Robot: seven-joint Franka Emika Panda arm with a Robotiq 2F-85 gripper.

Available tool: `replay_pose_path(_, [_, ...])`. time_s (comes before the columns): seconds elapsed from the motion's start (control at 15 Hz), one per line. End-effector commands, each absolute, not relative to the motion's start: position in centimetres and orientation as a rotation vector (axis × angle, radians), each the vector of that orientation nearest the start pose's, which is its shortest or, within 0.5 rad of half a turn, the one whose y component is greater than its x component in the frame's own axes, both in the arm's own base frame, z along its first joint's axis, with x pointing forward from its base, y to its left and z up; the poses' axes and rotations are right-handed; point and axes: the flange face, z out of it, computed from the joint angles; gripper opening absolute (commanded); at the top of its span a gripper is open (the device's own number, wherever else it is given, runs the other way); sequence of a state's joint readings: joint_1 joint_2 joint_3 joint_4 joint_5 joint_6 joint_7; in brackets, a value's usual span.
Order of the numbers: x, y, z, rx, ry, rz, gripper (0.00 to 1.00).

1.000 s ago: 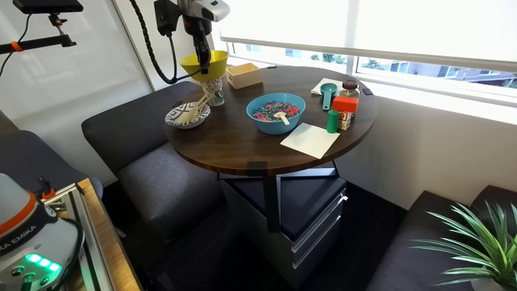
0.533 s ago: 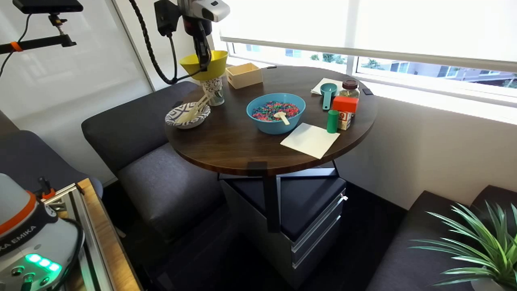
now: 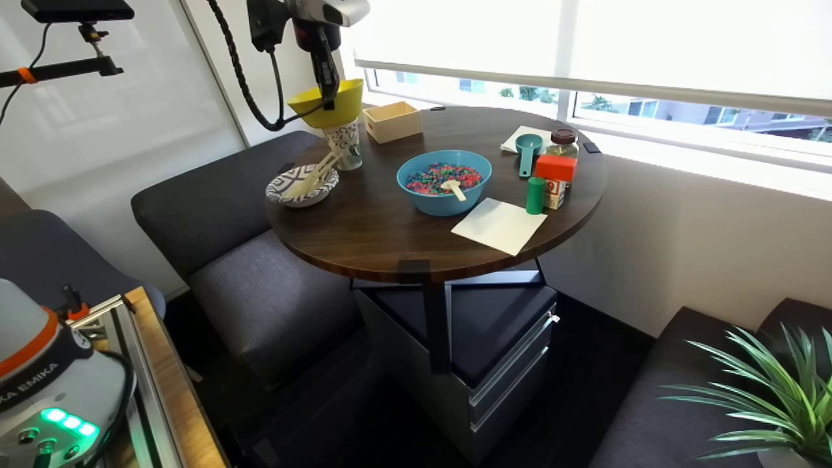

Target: Pour the contents in the yellow bowl into the blue bowl

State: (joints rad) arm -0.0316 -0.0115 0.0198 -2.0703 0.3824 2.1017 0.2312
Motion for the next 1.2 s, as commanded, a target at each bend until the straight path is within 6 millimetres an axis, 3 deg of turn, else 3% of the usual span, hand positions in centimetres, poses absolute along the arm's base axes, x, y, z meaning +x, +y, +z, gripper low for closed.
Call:
replay_pose_path(0.0, [54.7,0.4,45.1,-2.677,0.644,-0.002,0.01])
replay_pose_path(0.4, [54.7,-1.2,45.2,-2.492,0.809,0.029,0.01])
replay_pose_path(0.67, [52.6,-4.9,45.3,-2.326,1.014,0.009,0.01])
replay_pose_path(1.0, [45.9,-10.8,45.9,-2.249,1.323,-0.146,0.01])
replay_pose_path(1.13, [43.4,-12.0,47.3,-2.261,1.429,-0.239,0.01])
